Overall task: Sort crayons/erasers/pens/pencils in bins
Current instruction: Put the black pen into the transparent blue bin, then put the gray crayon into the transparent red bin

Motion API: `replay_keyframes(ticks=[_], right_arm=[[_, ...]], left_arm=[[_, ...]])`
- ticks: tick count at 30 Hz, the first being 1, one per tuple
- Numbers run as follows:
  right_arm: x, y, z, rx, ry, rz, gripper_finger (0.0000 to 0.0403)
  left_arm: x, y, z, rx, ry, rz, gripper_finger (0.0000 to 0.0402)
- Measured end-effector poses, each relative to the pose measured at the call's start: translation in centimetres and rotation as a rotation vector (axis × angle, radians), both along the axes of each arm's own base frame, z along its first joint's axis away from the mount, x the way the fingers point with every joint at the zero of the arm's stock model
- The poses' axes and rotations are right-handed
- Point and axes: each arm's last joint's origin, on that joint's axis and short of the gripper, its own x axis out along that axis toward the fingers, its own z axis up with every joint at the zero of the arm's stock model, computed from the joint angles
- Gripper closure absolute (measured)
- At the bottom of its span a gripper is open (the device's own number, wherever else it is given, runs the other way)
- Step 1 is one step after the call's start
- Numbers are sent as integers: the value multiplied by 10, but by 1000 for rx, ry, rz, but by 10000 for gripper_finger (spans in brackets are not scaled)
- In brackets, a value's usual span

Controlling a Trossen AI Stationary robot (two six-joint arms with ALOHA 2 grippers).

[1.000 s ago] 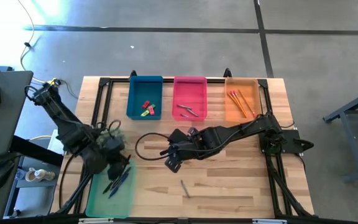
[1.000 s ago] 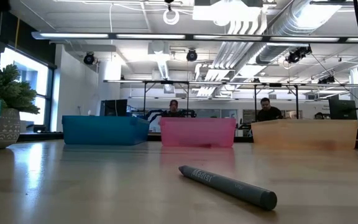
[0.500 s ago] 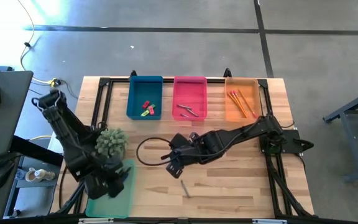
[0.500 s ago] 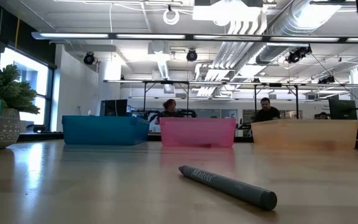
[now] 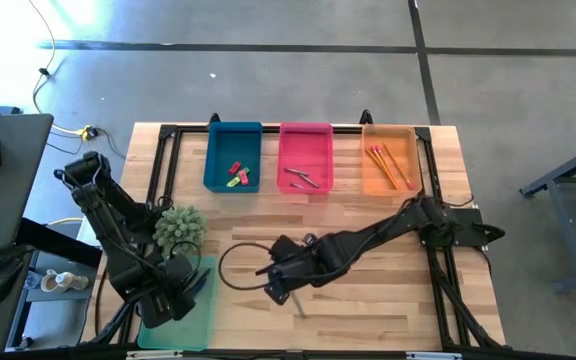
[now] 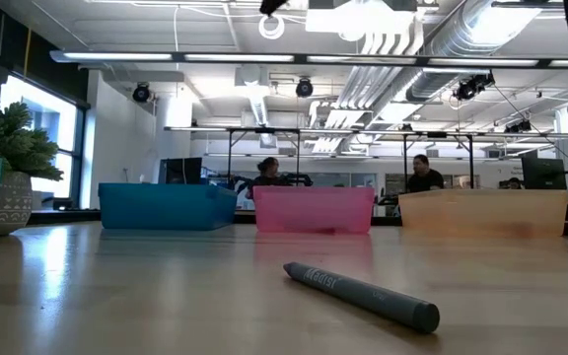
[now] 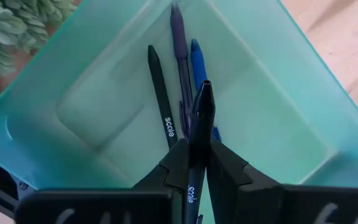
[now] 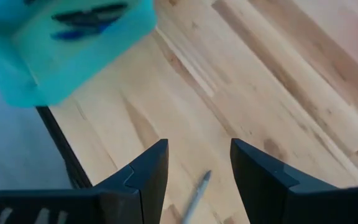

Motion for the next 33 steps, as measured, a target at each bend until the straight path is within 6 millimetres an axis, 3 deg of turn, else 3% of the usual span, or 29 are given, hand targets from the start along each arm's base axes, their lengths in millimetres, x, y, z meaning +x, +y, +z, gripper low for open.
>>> replay_keyframes(ticks=[9,20,33], right_arm=[[6,22,-34,25,79,-24,238],[14,29,-68,110,169,-138,238],[20,41,-110,197,287,-262,238]], left_arm=[[0,0,0,1,-1,-4,351],[0,1,1,15,-1,-126,280],[-13,19,37,-83,-142,-254,272]])
